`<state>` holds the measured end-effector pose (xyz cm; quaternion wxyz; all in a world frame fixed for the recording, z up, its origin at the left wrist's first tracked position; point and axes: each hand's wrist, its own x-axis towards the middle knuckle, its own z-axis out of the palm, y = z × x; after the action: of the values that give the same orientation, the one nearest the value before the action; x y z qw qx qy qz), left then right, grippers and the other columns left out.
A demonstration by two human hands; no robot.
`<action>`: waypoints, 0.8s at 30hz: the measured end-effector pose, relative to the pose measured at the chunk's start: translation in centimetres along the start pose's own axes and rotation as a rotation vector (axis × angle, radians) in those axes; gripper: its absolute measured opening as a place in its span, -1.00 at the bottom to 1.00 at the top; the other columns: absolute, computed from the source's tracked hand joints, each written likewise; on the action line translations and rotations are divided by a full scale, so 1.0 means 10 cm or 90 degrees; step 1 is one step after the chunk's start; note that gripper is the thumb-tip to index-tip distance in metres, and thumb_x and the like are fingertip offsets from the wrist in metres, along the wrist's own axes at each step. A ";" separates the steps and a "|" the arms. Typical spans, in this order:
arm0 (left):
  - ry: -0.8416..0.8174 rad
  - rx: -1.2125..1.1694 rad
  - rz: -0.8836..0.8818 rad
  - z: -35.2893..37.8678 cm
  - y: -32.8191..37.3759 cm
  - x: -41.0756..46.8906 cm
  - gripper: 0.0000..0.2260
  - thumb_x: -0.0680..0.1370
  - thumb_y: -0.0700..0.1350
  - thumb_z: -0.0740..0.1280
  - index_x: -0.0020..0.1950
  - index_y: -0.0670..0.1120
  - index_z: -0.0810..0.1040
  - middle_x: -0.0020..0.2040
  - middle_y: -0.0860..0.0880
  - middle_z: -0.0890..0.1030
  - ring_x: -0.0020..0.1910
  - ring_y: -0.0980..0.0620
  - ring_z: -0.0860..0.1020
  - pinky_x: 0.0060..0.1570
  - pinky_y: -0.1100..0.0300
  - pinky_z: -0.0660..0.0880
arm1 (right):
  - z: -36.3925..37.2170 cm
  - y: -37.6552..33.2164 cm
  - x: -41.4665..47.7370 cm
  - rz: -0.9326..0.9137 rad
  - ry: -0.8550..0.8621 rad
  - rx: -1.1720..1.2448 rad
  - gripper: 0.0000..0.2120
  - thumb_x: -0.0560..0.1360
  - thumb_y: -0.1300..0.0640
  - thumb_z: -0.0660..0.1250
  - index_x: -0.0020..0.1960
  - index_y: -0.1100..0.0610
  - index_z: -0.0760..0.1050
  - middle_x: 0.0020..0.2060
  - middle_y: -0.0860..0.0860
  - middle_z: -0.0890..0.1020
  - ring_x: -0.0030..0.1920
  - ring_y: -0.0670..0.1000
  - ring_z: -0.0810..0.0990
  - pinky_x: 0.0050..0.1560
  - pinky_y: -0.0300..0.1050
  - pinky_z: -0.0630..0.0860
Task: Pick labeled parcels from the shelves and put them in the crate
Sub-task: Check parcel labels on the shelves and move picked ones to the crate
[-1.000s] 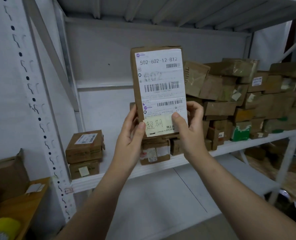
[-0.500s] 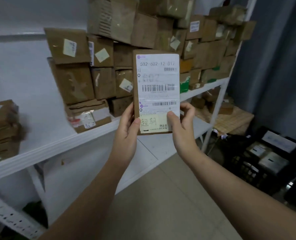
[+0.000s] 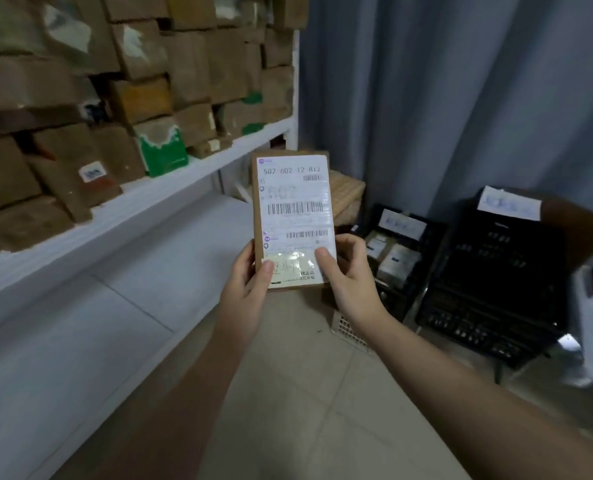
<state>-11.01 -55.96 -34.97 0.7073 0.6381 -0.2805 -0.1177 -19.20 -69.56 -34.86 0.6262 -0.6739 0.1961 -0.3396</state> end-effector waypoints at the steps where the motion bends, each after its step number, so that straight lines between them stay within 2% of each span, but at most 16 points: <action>1: -0.017 0.000 -0.007 0.15 -0.06 0.07 -0.70 0.62 -0.19 0.23 0.25 0.18 0.40 0.12 0.22 0.61 0.13 0.22 0.57 0.04 0.34 0.49 | -0.14 0.06 0.07 0.017 0.015 -0.005 -0.65 0.54 0.10 0.33 0.24 0.18 0.32 0.09 -0.01 0.59 0.11 -0.03 0.60 0.07 -0.11 0.58; 5: -0.076 0.026 -0.048 0.64 -0.32 0.36 -0.71 0.62 -0.17 0.22 0.22 0.21 0.42 0.03 0.29 0.63 0.07 0.24 0.59 -0.07 0.40 0.49 | -0.57 0.35 0.34 0.065 0.061 -0.013 -0.66 0.53 0.04 0.36 0.22 0.11 0.34 0.11 0.00 0.60 0.11 -0.03 0.61 0.08 0.03 0.59; 9: -0.139 0.077 -0.079 0.92 -0.63 0.72 -0.67 0.63 -0.08 0.20 0.40 0.07 0.38 0.16 0.17 0.60 0.12 0.23 0.56 -0.05 0.44 0.47 | -0.81 0.66 0.65 0.122 0.100 -0.007 -0.61 0.51 0.00 0.37 0.25 0.10 0.34 0.12 0.00 0.60 0.11 -0.01 0.62 0.08 0.09 0.60; 11: -0.165 0.112 -0.082 1.03 -0.79 0.97 -0.69 0.63 -0.05 0.19 0.38 0.06 0.40 0.15 0.17 0.59 0.11 0.24 0.56 -0.08 0.48 0.45 | -0.89 0.82 0.85 0.149 0.118 -0.003 -0.55 0.51 -0.04 0.37 0.30 0.10 0.33 0.15 -0.01 0.60 0.14 -0.02 0.61 0.11 0.09 0.59; 16: -0.216 0.104 -0.145 1.30 -1.27 1.76 -0.65 0.62 0.01 0.20 0.41 0.09 0.37 0.19 0.13 0.59 0.14 0.19 0.56 0.11 0.18 0.53 | -0.99 1.13 1.49 0.193 0.156 -0.009 -0.52 0.54 -0.01 0.34 0.36 0.13 0.30 0.19 -0.02 0.57 0.15 -0.09 0.58 0.08 -0.16 0.59; 18: -0.242 0.116 -0.159 1.39 -1.41 2.09 -0.67 0.62 0.02 0.19 0.40 0.10 0.37 0.17 0.15 0.59 0.11 0.23 0.56 0.06 0.28 0.51 | -1.01 1.23 1.78 0.215 0.166 -0.006 -0.55 0.54 0.00 0.33 0.35 0.11 0.29 0.17 -0.03 0.57 0.06 -0.13 0.60 -0.06 -0.29 0.58; 20: -0.261 0.123 -0.180 1.48 -1.54 2.41 -0.72 0.63 0.01 0.18 0.35 0.12 0.39 0.11 0.20 0.59 0.05 0.28 0.56 -0.08 0.44 0.47 | -1.04 1.33 2.06 0.241 0.177 -0.004 -0.57 0.54 0.02 0.34 0.33 0.10 0.30 0.15 -0.03 0.58 0.01 -0.13 0.61 -0.13 -0.33 0.56; 22: -0.285 0.138 -0.197 1.59 -1.67 2.71 -0.72 0.63 0.00 0.17 0.34 0.10 0.40 0.09 0.20 0.58 0.02 0.31 0.54 -0.17 0.51 0.45 | -1.11 1.44 2.33 0.263 0.189 -0.007 -0.55 0.53 0.03 0.36 0.33 0.12 0.31 0.15 -0.03 0.58 0.02 -0.11 0.62 -0.06 -0.27 0.59; 24: -0.311 0.156 -0.211 1.71 -1.85 2.96 -0.69 0.63 0.02 0.16 0.37 0.06 0.40 0.12 0.16 0.58 0.04 0.29 0.54 -0.18 0.51 0.44 | -1.19 1.57 2.54 0.293 0.203 0.005 -0.51 0.51 0.03 0.39 0.34 0.13 0.31 0.12 -0.06 0.59 0.02 -0.10 0.63 -0.01 -0.20 0.60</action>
<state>7.35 -88.69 -45.12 0.5081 0.7083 -0.3463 -0.3466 -7.46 -97.74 -44.98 0.6510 -0.5472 0.4383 -0.2910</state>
